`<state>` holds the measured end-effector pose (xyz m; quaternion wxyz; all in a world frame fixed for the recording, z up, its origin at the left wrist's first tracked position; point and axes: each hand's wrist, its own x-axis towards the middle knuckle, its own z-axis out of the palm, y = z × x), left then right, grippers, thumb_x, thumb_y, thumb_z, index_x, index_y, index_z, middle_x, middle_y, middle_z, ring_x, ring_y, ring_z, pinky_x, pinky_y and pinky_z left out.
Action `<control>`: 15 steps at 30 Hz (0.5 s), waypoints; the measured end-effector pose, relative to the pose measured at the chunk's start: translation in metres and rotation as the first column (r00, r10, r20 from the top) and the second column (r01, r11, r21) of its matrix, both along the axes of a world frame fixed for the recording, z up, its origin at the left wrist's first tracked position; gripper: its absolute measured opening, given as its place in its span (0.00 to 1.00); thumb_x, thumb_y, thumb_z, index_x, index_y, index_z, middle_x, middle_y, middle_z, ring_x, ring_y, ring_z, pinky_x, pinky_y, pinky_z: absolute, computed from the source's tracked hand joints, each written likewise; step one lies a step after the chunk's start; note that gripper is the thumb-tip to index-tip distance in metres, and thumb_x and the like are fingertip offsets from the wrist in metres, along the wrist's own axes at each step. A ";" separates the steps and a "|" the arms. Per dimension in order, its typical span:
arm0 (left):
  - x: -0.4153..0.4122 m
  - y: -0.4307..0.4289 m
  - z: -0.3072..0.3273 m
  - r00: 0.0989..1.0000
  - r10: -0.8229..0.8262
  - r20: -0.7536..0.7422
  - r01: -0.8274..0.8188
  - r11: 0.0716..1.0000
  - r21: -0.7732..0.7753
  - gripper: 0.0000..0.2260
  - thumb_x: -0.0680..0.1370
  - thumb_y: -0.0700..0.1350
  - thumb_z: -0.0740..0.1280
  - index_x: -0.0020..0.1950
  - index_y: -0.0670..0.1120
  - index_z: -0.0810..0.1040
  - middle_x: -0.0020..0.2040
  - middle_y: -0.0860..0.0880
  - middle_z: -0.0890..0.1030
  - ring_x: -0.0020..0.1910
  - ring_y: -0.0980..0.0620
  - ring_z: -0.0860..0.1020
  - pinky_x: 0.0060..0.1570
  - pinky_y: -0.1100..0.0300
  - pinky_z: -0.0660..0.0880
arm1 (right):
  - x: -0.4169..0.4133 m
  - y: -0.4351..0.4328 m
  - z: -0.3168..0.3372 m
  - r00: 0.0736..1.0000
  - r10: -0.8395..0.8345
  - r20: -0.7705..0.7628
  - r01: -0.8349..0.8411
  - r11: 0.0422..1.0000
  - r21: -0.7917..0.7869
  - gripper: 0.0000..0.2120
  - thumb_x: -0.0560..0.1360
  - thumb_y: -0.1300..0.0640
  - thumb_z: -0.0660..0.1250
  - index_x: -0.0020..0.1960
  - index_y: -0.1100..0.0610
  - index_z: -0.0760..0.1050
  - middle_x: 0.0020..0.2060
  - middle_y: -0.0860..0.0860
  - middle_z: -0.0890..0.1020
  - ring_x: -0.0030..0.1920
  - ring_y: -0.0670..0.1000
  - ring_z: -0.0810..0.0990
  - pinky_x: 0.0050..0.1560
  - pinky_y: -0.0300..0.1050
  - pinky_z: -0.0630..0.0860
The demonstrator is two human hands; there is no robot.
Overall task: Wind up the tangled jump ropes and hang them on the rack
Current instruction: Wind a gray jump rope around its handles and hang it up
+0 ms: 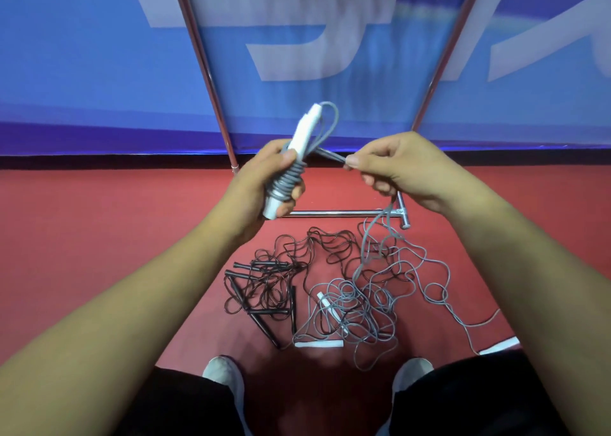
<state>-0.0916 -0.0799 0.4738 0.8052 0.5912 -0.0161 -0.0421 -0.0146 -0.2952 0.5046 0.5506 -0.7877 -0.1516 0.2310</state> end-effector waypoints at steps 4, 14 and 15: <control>0.003 0.003 0.001 0.999 0.026 -0.041 -0.030 0.992 -0.119 0.16 0.78 0.47 0.61 0.66 0.48 0.73 0.40 0.51 0.73 0.31 0.53 0.72 0.21 0.66 0.63 | -0.002 0.001 0.002 0.973 0.077 -0.216 -0.047 0.989 0.141 0.09 0.79 0.57 0.66 0.51 0.63 0.81 0.26 0.49 0.70 0.27 0.47 0.64 0.31 0.40 0.62; 0.001 0.006 0.011 0.969 0.207 -0.137 -0.177 0.963 0.204 0.06 0.81 0.45 0.63 0.55 0.45 0.76 0.37 0.44 0.75 0.26 0.53 0.74 0.24 0.63 0.68 | -0.012 0.002 0.006 0.937 0.079 -0.339 -0.051 0.995 0.090 0.06 0.79 0.61 0.67 0.50 0.63 0.80 0.28 0.51 0.77 0.26 0.46 0.73 0.31 0.37 0.71; 0.001 0.005 0.012 0.965 0.225 -0.134 -0.188 0.952 0.240 0.06 0.81 0.44 0.64 0.55 0.45 0.76 0.37 0.43 0.76 0.25 0.54 0.74 0.24 0.63 0.69 | -0.013 0.003 0.004 0.946 0.063 -0.318 -0.051 0.998 0.049 0.05 0.79 0.60 0.67 0.50 0.62 0.81 0.29 0.50 0.78 0.28 0.47 0.76 0.36 0.40 0.74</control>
